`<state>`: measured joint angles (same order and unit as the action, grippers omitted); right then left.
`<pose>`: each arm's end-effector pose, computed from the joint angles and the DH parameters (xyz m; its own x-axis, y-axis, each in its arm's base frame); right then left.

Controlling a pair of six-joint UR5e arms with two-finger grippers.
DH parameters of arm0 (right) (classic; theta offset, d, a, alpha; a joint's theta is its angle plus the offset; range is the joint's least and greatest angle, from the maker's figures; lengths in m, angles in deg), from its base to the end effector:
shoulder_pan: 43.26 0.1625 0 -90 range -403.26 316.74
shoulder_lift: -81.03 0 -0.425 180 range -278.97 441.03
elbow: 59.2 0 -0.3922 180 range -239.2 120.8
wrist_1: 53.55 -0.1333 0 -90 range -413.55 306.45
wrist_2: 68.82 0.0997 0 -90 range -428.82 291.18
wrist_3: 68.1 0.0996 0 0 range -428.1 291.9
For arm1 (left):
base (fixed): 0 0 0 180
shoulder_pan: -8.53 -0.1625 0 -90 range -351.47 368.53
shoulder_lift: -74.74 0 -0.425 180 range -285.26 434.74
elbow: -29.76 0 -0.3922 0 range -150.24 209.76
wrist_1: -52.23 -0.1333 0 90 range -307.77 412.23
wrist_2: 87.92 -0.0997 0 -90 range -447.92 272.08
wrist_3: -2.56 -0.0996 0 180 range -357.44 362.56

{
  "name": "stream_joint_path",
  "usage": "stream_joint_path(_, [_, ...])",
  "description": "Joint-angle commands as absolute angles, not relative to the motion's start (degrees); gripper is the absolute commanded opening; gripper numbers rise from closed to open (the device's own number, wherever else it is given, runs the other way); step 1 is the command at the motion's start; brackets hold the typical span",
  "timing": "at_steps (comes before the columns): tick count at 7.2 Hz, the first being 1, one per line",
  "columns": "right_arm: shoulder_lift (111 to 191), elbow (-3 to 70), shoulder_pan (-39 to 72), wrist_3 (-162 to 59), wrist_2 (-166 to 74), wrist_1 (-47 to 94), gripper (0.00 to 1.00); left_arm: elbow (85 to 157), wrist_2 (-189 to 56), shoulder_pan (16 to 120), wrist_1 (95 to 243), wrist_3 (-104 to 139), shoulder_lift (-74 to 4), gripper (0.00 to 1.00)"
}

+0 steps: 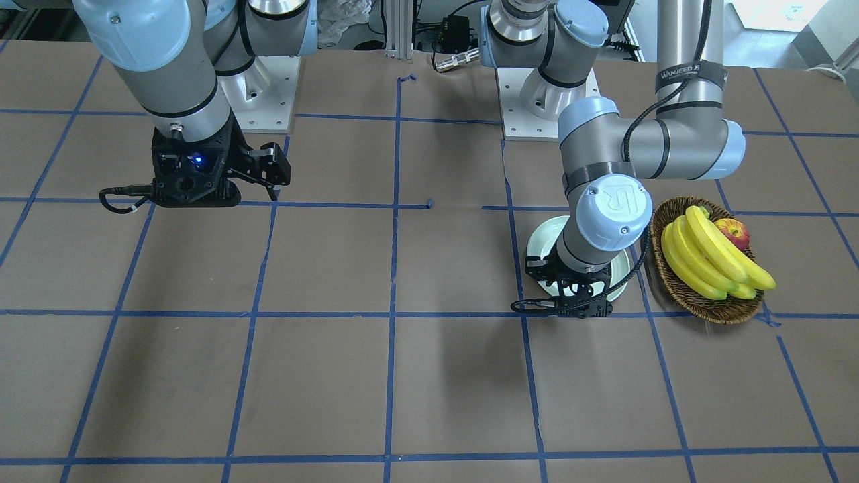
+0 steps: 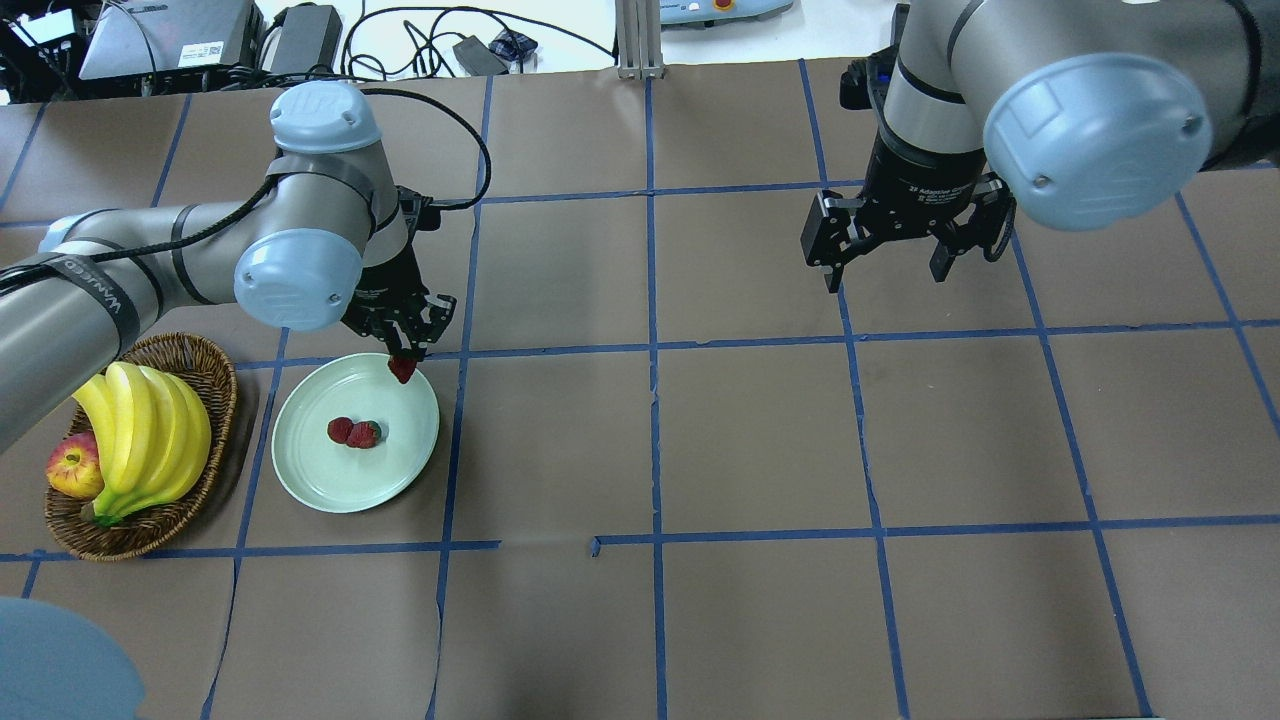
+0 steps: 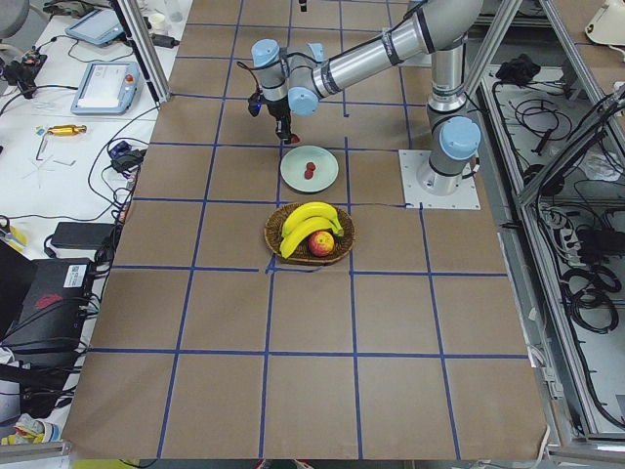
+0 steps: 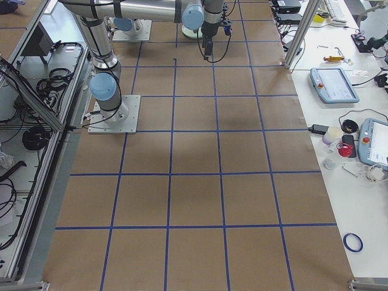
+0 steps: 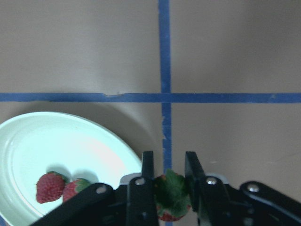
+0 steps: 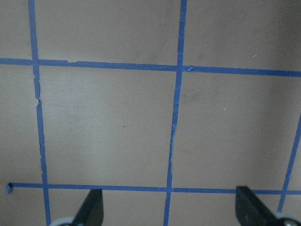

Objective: Collect all strawberries into plate

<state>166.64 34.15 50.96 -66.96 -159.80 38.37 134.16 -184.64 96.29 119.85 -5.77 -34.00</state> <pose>0.1688 -0.4992 0.4243 -0.9983 -0.0556 0.0190 -0.0534 0.9935 0.1010 -0.1003 -0.5488 0.2348 -0.9883 0.1254 -0.0867 0.1059 0.9738 0.2014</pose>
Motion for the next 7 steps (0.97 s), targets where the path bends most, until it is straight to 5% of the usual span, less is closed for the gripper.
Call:
stream_joint_path(1, [166.64, 34.31, 50.96, -66.96, -159.79, 38.64, 1.00, 136.89, -186.78, 92.57, 119.99, -13.76, -33.98, 0.19])
stream_joint_path(2, [166.64, 34.40, 50.96, -66.96, -159.70, 38.64, 1.00, 137.33, -186.71, 92.38, 119.99, -13.79, -33.98, 0.80])
stream_joint_path(3, [166.64, 34.40, 50.96, -66.96, -159.87, 38.64, 1.00, 137.34, -186.71, 92.38, 119.90, -13.88, -33.90, 0.94])
stream_joint_path(7, [166.98, 33.61, 50.69, -67.93, -164.68, 37.60, 1.00, 130.60, -188.12, 93.70, 118.58, -7.41, -28.82, 1.00])
